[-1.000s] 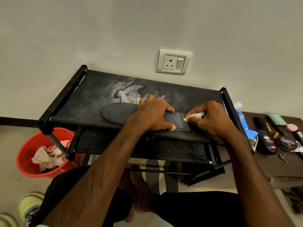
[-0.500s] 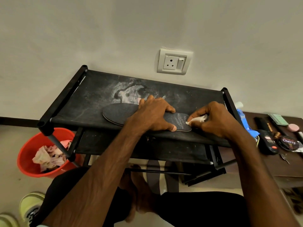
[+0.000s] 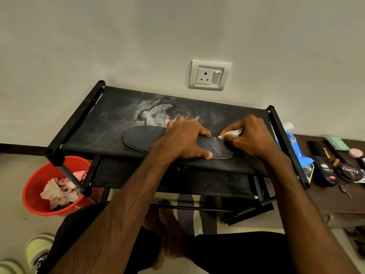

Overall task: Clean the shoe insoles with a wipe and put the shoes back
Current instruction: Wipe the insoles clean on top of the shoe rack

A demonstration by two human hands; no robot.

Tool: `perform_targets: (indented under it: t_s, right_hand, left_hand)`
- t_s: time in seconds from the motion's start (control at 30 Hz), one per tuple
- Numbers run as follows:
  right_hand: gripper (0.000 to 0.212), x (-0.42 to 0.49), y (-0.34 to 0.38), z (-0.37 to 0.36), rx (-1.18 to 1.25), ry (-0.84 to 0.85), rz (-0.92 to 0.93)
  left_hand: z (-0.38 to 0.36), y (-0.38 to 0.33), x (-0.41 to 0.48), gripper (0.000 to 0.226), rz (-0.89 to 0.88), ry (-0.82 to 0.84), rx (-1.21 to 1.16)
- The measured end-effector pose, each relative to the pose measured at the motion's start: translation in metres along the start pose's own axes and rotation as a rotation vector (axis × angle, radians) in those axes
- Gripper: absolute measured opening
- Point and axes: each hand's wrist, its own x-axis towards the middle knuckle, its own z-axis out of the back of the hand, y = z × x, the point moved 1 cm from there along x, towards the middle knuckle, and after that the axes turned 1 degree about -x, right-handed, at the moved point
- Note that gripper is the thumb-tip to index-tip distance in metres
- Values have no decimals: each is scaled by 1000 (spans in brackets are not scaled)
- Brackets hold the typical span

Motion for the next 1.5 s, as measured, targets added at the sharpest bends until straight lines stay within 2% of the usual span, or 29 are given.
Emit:
perform_targets:
  t_s: [0.23, 0.4, 0.53, 0.63, 0.87, 1.0, 1.17, 1.27, 1.37, 1.5]
  right_hand:
    - [22, -22, -1, 16, 15, 274, 117]
    - [11, -10, 3, 3, -7, 64, 11]
    - [10, 1, 9, -6, -27, -57, -37]
    - [10, -7, 7, -7, -21, -30, 10]
    - [19, -30, 5, 6, 27, 195, 143]
    - [12, -25, 8, 3, 2, 171, 91]
    - [8, -8, 13, -8, -5, -12, -9]
    - [9, 0, 17, -13, 19, -63, -40]
    - [9, -4, 16, -13, 1, -25, 6]
    - [15, -20, 11, -4, 49, 153, 121]
  left_hand:
    - [-3, 1, 2, 72, -3, -34, 4]
    - [-2, 2, 1, 72, -5, -16, 6]
    - [0, 1, 1, 71, 2, -7, 17]
    - [-1, 1, 0, 72, 4, -16, 23]
    - [-2, -1, 0, 72, 10, -37, 19]
    - [-2, 0, 0, 71, -4, -38, 29]
    - [0, 1, 1, 72, -5, -11, 50]
    - [0, 0, 1, 72, 2, 7, 51]
    - [-1, -1, 1, 72, -2, 5, 40]
    - [-2, 1, 1, 73, 1, -23, 32]
